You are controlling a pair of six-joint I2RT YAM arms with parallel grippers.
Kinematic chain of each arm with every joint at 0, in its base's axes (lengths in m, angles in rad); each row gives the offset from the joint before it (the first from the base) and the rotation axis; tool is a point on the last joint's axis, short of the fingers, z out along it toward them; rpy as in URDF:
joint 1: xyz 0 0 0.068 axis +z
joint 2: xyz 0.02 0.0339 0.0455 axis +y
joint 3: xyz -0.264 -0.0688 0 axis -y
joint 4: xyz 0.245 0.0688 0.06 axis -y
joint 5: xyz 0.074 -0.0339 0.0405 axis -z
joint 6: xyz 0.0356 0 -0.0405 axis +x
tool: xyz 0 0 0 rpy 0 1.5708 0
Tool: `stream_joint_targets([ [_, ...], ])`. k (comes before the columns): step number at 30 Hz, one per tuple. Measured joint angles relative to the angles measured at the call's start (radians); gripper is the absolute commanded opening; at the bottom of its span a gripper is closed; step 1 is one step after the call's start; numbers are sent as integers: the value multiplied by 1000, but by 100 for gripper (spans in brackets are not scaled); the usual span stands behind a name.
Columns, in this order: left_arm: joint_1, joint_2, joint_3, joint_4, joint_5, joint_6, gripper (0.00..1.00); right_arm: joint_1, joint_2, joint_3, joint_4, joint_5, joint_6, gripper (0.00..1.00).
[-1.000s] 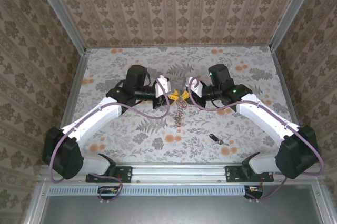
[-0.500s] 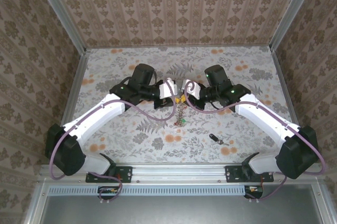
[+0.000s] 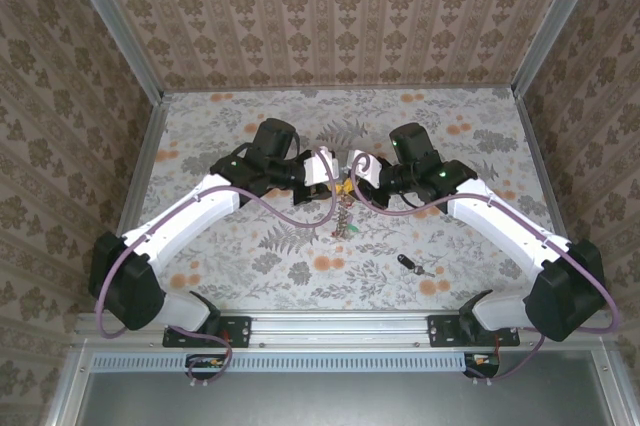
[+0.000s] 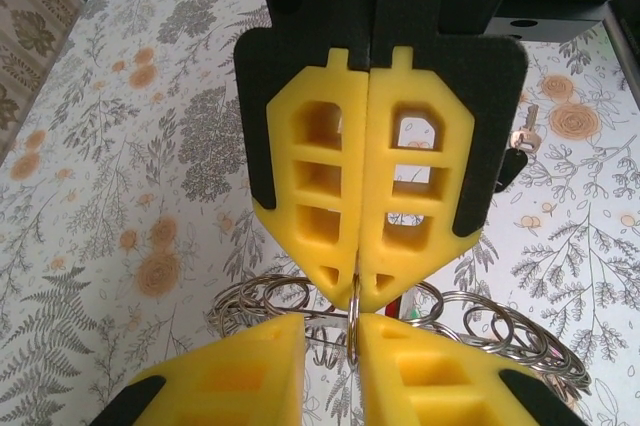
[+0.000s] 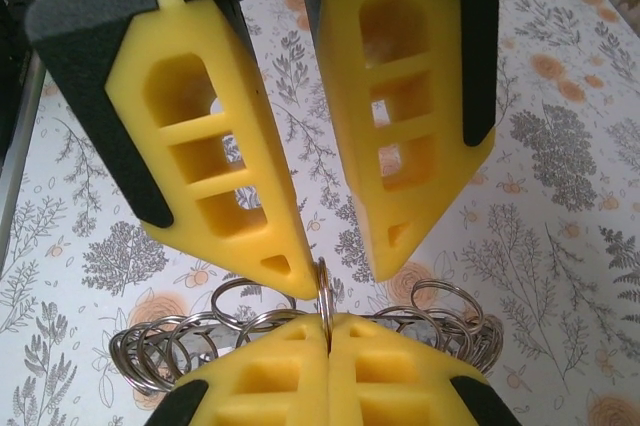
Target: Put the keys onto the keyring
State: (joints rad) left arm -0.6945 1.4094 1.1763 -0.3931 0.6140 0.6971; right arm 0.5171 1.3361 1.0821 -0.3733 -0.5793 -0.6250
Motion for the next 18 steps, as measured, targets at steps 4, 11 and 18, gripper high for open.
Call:
stream_joint_targets([
  [4,0,0,7,-2,2,3,20,0,-2,0,11,-3,3,0],
  [11,0,0,7,-6,2,6,19,0,-6,-13,32,-4,7,0],
  [18,2,0,7,0,3,5,20,-2,-6,-22,50,-11,21,0],
])
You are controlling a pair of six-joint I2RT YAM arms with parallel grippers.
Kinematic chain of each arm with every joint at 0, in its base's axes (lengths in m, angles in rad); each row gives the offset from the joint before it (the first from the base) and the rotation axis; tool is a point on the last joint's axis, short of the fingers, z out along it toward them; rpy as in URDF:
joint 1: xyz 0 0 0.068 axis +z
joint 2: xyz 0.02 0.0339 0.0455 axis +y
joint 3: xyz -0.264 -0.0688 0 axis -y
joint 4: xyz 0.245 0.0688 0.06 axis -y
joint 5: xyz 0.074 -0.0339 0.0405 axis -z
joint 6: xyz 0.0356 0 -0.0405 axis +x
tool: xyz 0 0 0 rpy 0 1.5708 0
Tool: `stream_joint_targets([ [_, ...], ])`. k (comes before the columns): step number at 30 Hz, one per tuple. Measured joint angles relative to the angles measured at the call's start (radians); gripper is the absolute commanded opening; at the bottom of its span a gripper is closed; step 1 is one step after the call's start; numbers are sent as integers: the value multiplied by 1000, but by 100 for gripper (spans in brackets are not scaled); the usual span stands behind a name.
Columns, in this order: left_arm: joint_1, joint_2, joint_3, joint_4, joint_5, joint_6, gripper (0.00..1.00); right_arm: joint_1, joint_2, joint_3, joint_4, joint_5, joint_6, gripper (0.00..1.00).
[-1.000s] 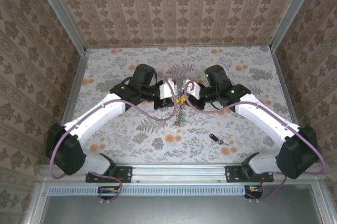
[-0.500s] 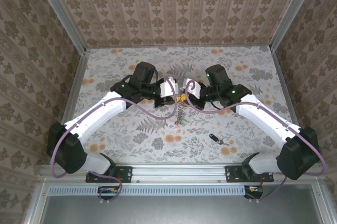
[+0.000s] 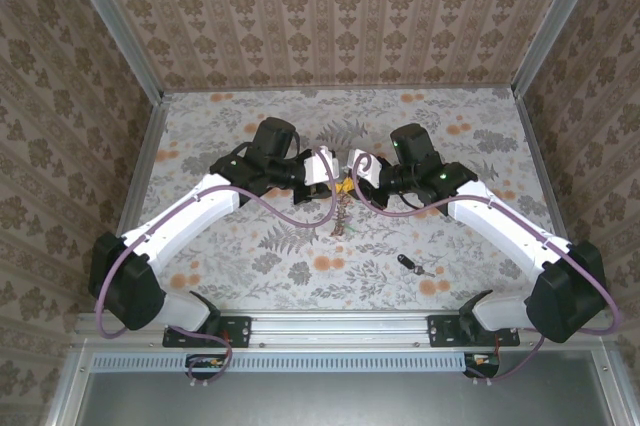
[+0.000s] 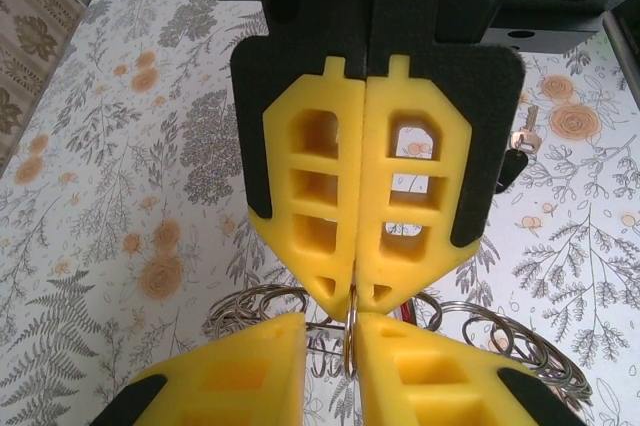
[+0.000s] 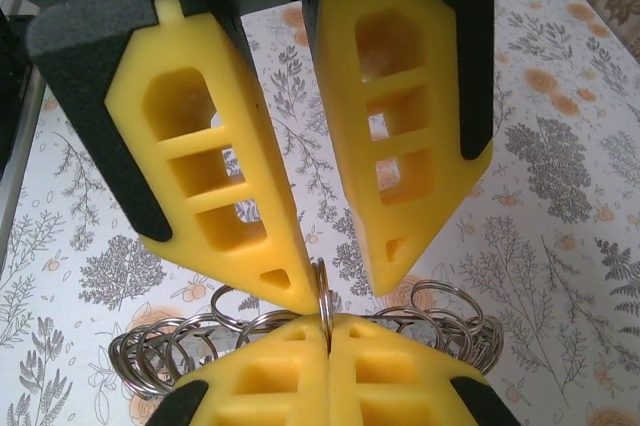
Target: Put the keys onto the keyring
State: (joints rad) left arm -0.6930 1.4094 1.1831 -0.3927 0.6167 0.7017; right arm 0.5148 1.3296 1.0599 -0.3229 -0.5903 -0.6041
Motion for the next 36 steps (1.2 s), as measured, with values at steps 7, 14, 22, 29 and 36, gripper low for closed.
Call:
stream_joint_targets([
  [7,26,-2,-24,34,35,-13,20,-6,-4,-8,35,-12,9,0],
  [14,41,-11,-37,41,58,-18,16,-6,-7,-8,51,-16,13,0],
  [22,41,-11,-37,47,93,-32,0,-10,-13,-8,52,-20,14,0],
  [29,60,-21,-82,158,172,-95,0,-36,-53,-63,127,-48,46,10],
  [36,89,-31,-199,423,299,-274,0,-80,-57,-114,239,-145,112,13],
])
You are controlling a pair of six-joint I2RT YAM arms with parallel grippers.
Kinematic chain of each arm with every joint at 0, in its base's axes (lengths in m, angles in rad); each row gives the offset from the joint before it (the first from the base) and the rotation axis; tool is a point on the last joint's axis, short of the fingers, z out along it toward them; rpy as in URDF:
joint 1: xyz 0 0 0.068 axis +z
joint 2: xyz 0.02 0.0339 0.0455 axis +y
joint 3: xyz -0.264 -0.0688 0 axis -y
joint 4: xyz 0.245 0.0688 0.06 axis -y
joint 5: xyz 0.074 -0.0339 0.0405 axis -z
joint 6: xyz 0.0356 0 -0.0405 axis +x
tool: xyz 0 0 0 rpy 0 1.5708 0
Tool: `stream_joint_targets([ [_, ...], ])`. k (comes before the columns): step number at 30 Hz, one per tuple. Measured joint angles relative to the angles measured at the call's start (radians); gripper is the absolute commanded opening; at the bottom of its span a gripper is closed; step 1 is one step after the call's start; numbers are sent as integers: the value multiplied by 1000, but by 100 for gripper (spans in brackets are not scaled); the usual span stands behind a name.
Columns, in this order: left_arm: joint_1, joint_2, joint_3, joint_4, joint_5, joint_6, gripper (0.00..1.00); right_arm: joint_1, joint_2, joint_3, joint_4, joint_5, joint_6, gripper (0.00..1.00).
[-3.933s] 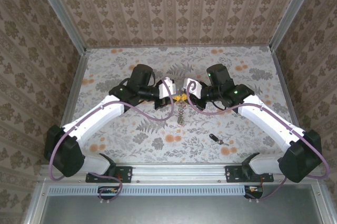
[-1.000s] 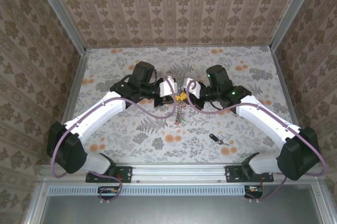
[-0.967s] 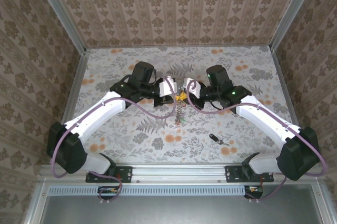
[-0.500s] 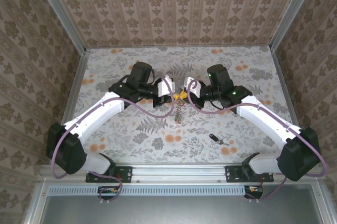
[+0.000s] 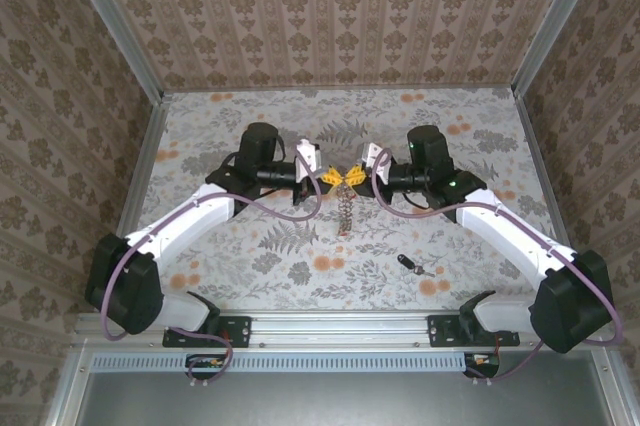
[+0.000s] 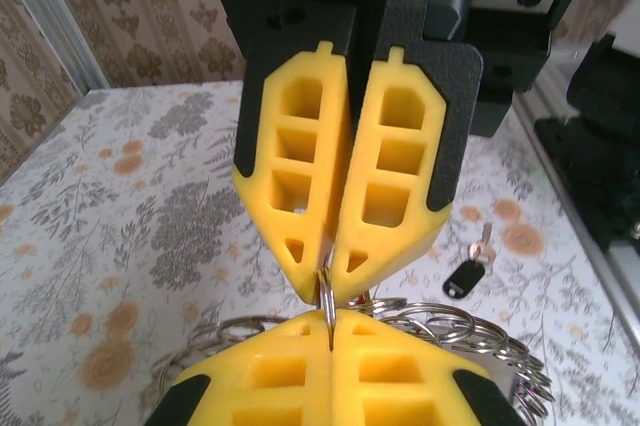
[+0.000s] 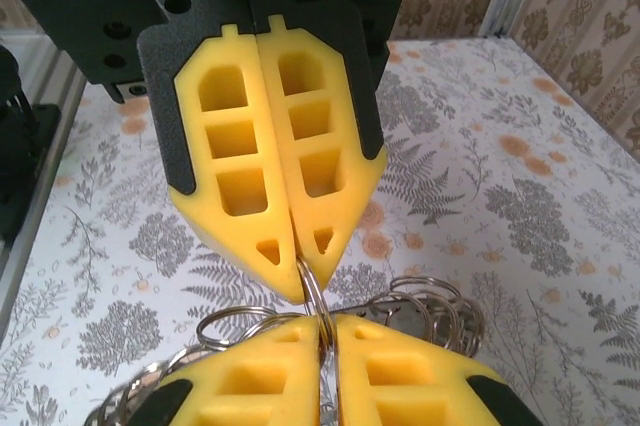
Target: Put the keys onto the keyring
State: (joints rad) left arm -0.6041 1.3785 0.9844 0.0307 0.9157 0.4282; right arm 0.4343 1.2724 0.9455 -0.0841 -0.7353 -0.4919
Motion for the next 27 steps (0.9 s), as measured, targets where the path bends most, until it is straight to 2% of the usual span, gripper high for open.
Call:
stream_joint_targets([
  [7,14,0,-53,216,51,-145,0,-26,13,-3,81,-64,44,13],
  [12,18,1,-60,276,64,-196,0,-34,21,-3,113,-102,75,0],
  [16,18,1,-72,310,64,-219,1,-35,21,-2,118,-105,78,0],
  [17,18,1,-72,306,64,-219,8,-35,21,-2,113,-103,76,0],
  [20,16,-2,-60,231,48,-171,19,-31,21,10,58,-71,48,0],
  [27,9,-41,51,-79,-54,36,26,-6,21,75,-135,48,-65,0],
])
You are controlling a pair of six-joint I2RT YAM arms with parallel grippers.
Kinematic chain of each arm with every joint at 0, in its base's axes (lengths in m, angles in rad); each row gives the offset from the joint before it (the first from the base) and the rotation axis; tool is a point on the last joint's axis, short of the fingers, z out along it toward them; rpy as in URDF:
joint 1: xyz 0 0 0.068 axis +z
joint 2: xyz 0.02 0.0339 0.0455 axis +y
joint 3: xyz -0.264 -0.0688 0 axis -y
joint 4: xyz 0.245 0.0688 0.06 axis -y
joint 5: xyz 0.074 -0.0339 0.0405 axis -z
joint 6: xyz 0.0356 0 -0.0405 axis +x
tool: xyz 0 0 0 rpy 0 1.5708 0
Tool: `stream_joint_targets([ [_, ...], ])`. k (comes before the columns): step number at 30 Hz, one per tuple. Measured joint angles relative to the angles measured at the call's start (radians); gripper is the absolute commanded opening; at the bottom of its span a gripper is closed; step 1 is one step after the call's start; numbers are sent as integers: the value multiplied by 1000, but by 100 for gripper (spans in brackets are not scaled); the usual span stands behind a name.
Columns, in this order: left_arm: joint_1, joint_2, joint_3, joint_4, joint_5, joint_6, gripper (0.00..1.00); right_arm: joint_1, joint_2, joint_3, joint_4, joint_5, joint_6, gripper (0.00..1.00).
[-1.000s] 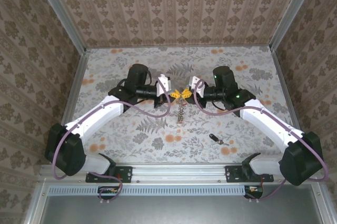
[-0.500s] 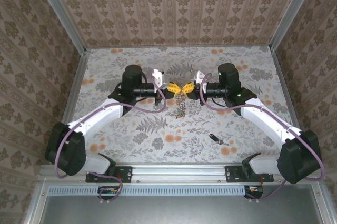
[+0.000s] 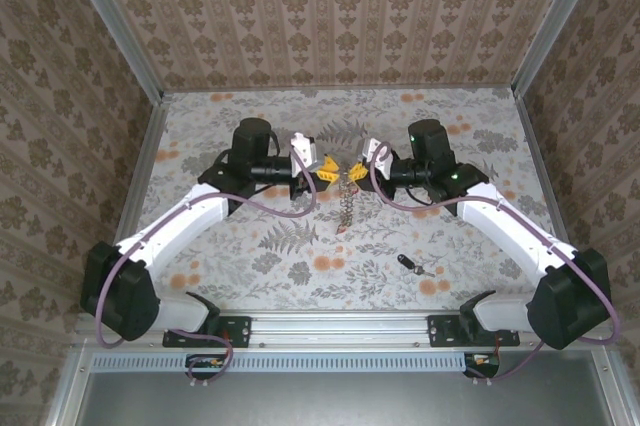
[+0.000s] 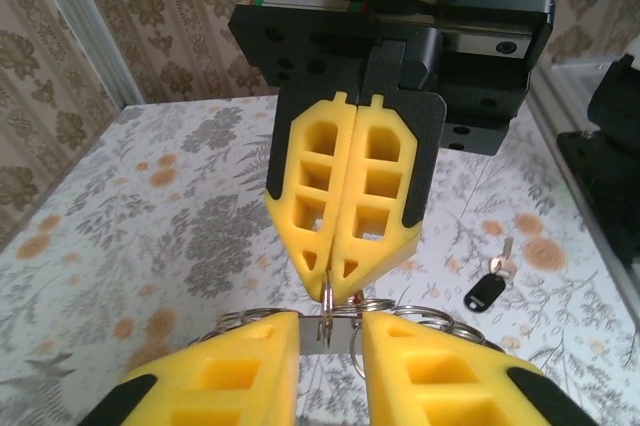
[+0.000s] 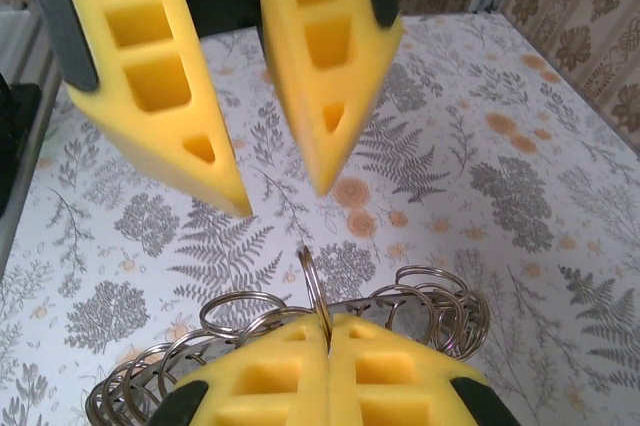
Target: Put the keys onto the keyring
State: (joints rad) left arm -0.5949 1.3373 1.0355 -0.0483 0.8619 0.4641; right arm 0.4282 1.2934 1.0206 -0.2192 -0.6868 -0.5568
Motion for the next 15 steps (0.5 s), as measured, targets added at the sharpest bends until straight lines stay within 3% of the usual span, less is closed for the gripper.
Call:
stream_joint_targets([
  [15,-67,51,118,-251,-106,169,30,51,0,47,-116,88,-70,0],
])
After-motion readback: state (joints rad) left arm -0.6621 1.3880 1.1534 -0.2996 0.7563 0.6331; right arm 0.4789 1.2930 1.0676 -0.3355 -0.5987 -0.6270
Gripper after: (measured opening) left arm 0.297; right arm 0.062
